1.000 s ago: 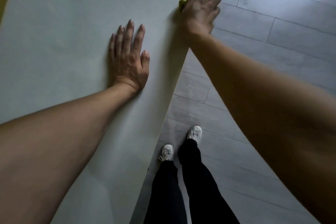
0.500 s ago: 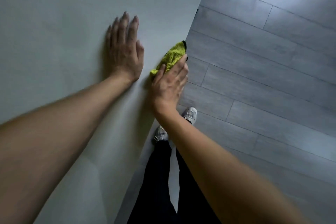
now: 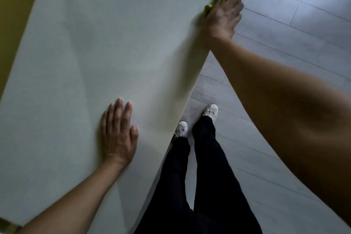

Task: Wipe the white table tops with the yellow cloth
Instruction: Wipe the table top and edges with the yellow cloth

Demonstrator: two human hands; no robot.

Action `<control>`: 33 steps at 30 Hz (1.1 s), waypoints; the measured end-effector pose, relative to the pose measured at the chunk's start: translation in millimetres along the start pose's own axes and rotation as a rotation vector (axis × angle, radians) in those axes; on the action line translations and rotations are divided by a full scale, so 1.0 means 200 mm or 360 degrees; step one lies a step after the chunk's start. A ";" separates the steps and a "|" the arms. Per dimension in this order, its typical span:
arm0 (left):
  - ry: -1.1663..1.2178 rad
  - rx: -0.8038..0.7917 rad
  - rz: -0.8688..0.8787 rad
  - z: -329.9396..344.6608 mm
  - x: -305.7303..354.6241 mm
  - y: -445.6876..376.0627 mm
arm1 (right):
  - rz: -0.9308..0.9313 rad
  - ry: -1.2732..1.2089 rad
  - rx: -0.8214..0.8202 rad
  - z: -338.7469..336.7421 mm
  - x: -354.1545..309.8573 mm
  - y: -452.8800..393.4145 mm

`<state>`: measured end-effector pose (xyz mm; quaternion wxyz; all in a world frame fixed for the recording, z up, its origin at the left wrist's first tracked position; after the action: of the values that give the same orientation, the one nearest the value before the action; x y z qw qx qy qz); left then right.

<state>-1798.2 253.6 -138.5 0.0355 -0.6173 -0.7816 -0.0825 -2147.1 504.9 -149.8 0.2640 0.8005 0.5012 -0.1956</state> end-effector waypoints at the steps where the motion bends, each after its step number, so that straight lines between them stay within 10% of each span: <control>1: 0.0018 0.0022 -0.0009 0.01 0.00 0.00 | 0.0007 -0.0001 -0.0017 0.01 0.02 0.09; 11: 0.0096 0.0124 0.0017 0.04 -0.01 0.00 | 0.0017 0.0031 -0.0209 0.13 0.28 1.37; 26: 0.0083 0.0246 0.0053 0.05 -0.03 0.01 | -0.0051 0.0072 -0.0105 0.06 0.12 0.39; 33: 0.0095 0.0325 0.0103 0.05 -0.03 0.01 | -0.0016 0.0100 -0.0157 0.15 0.24 0.91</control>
<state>-1795.1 249.7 -149.9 0.1242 -0.6325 -0.7643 -0.0198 -1964.2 455.0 -160.5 0.2863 0.7897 0.5223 -0.1469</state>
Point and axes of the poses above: each hand's wrist, its own y-axis away from the middle knuckle, its own z-axis out of the palm, x = y × z, the point moved 5 cm from there along -y, towards the middle knuckle, and after that the axes turned 7 degrees about -z, right-handed, at the moved point
